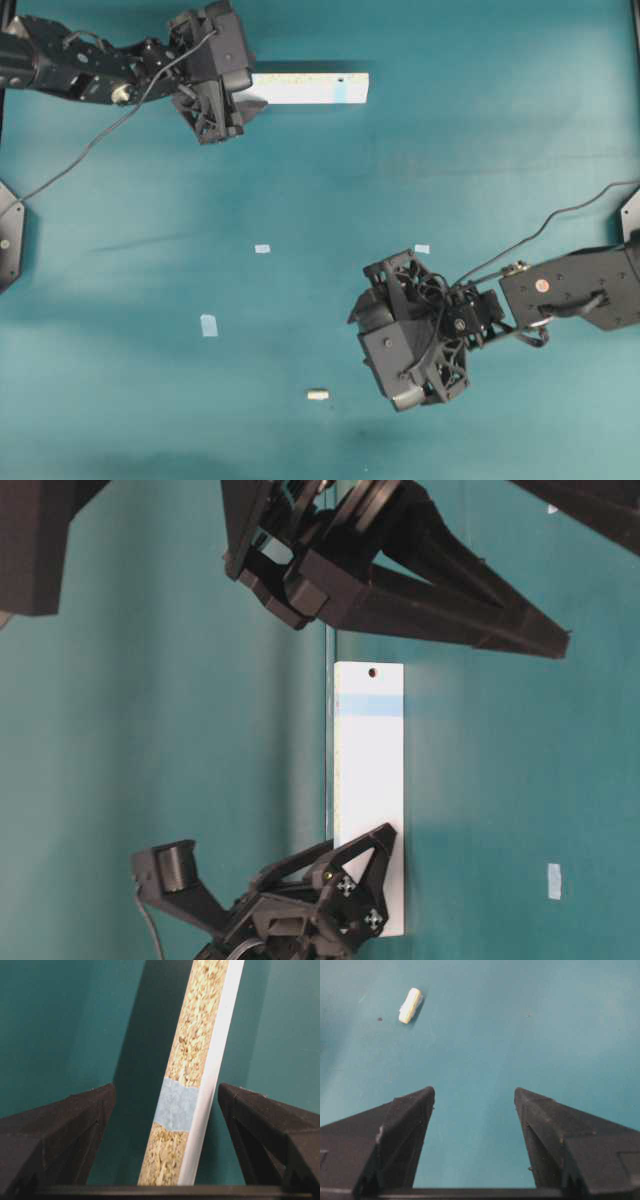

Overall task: Move the wooden board into place and insert the rod into its hole.
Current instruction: 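Open the left gripper and lower it over the white board's end, then close the left gripper on the white board's edge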

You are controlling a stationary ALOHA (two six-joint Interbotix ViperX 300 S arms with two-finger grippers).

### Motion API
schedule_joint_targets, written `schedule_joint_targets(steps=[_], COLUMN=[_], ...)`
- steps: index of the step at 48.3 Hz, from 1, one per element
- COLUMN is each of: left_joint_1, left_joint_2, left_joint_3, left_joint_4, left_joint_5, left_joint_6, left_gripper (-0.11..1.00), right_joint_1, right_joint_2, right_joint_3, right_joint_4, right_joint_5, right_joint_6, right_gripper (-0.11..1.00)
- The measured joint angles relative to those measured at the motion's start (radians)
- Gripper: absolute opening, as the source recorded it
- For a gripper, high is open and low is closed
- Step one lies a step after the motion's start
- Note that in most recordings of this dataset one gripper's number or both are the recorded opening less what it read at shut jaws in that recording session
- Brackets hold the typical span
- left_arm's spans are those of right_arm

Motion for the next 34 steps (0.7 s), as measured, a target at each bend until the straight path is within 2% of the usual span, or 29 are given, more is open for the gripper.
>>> schedule_joint_targets(steps=[23,25,28,34], left_joint_1=[0.003,0.005,0.003,-0.005], left_joint_2=[0.035,0.035,0.034,0.034], left_joint_3=[-0.014,-0.014,-0.014,-0.015], left_joint_4=[-0.002,0.0,0.0,0.0], left_joint_5=[-0.012,-0.012,-0.006,0.015], left_joint_6=[0.0,0.0,0.0,0.0], left_gripper=[0.9,0.86,0.74,0.41], right_joint_1=[-0.028,-0.031,-0.032,-0.032], right_joint_2=[0.005,0.006,0.008,0.009], right_joint_3=[0.0,0.0,0.0,0.0], right_joint_4=[-0.002,-0.005,-0.008,-0.009], right_joint_5=[0.0,0.0,0.0,0.0], right_joint_6=[0.0,0.0,0.0,0.0], right_gripper=[0.74,0.74,0.74,0.74])
